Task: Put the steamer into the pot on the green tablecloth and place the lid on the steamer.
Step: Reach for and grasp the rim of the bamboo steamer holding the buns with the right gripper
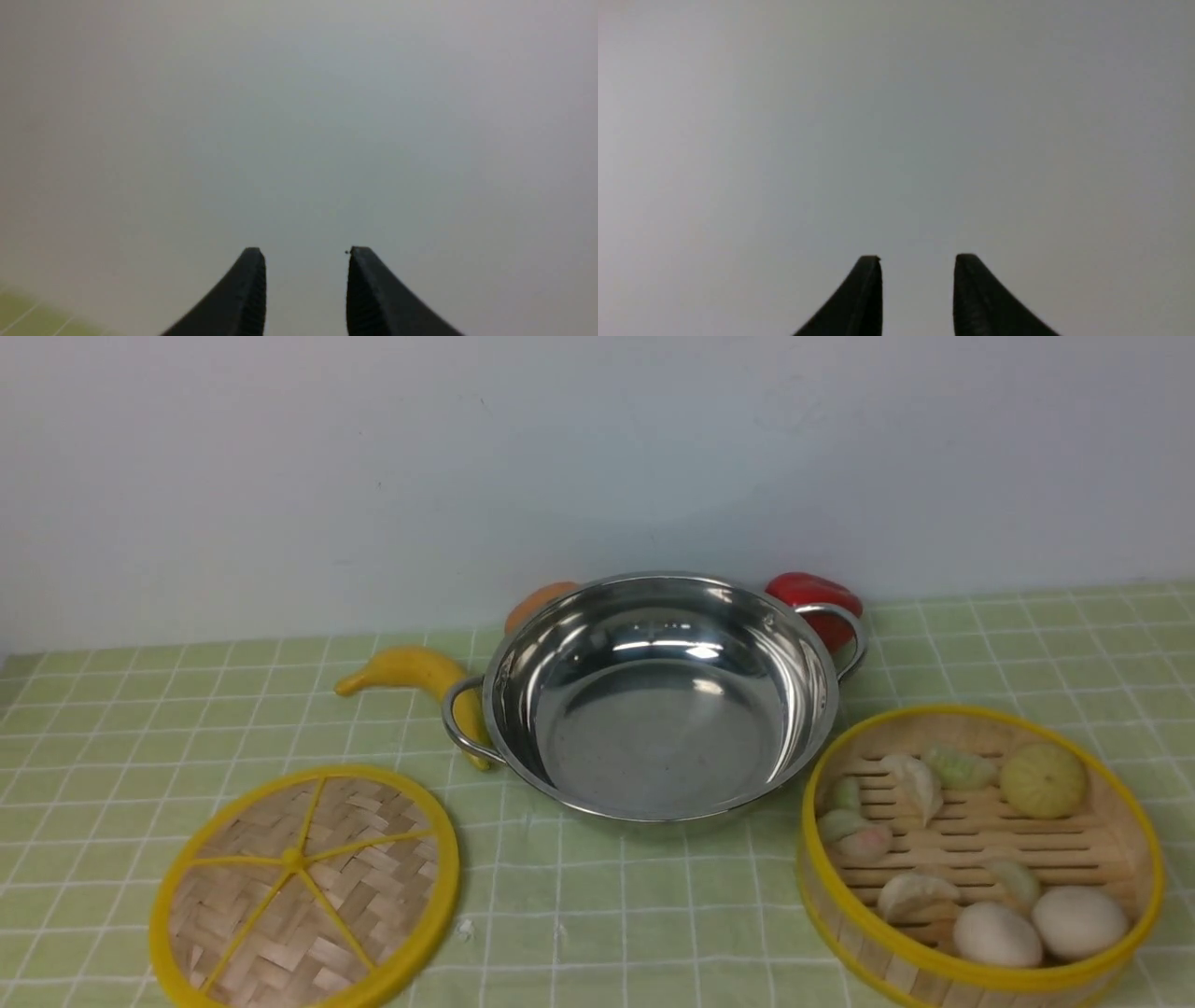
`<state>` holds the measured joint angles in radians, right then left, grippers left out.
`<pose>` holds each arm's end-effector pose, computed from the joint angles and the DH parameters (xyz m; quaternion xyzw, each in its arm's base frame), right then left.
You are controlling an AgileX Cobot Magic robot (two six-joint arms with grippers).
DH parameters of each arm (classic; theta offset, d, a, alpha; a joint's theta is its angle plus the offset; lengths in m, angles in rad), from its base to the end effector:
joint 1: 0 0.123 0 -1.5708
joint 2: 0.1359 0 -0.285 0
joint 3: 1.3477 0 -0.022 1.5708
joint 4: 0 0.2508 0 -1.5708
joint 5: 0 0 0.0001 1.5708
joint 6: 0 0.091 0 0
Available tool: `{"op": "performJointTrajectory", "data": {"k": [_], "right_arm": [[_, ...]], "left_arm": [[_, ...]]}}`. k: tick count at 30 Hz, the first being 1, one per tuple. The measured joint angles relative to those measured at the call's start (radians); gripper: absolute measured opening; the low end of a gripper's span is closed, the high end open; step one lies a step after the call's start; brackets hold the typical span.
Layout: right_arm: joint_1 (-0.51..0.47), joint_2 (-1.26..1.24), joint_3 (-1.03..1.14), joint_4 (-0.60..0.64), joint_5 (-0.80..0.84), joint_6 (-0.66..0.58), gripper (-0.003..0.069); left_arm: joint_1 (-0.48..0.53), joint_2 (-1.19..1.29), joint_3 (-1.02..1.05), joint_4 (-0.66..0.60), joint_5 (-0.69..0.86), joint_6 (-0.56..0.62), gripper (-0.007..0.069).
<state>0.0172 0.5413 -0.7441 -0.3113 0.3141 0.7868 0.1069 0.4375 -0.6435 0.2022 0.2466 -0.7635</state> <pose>0.1026 -0.0069 0.3934 0.1986 0.6823 0.1437 0.6888 0.0841 0.0135 0.3757 -0.2445 0.6439 -0.1489 0.7096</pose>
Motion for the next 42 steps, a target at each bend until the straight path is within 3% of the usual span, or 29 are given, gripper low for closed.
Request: {"op": "performJointTrajectory", "data": {"k": [1,3,5,6,8,11,12,15,21,38,41,42], "right_arm": [[0.000,0.023,-0.016,-0.003,0.030,-0.001,0.0242],[0.000,0.157,-0.089,-0.012,0.362,-0.056,0.0242],[0.000,0.223,-0.109,-0.002,0.510,-0.106,0.0242],[0.000,0.331,-0.122,0.034,0.632,-0.202,0.0242],[0.000,0.438,-0.124,0.100,0.691,-0.296,0.0242],[0.000,0.538,-0.124,0.165,0.690,-0.374,0.0242],[0.000,0.615,-0.124,0.206,0.665,-0.419,0.0242],[0.000,0.718,-0.124,0.228,0.617,-0.445,0.0242],[0.000,0.885,-0.124,0.231,0.528,-0.461,0.0242],[0.000,1.117,-0.125,0.234,0.322,-0.477,0.0239],[0.000,1.155,-0.125,0.231,0.303,-0.478,0.0193],[0.000,1.163,-0.128,0.227,0.303,-0.478,0.0139]], "left_arm": [[0.000,0.009,-0.005,0.004,0.024,0.002,0.0243],[0.000,0.120,-0.041,0.023,0.274,0.060,0.0243],[0.000,0.182,-0.048,0.024,0.368,0.110,0.0243],[0.000,0.261,-0.049,0.006,0.481,0.219,0.0243],[0.000,0.346,-0.049,-0.032,0.546,0.340,0.0243],[0.000,0.428,-0.049,-0.083,0.571,0.455,0.0243],[0.000,0.495,-0.050,-0.135,0.574,0.541,0.0243],[0.000,0.594,-0.051,-0.210,0.574,0.642,0.0243],[0.000,0.716,-0.051,-0.296,0.574,0.764,0.0243],[0.000,0.739,-0.051,-0.352,0.538,0.801,0.0243],[0.000,0.739,-0.051,-0.352,0.538,0.801,0.0243],[0.000,0.739,-0.051,-0.352,0.538,0.801,0.0243]]}}
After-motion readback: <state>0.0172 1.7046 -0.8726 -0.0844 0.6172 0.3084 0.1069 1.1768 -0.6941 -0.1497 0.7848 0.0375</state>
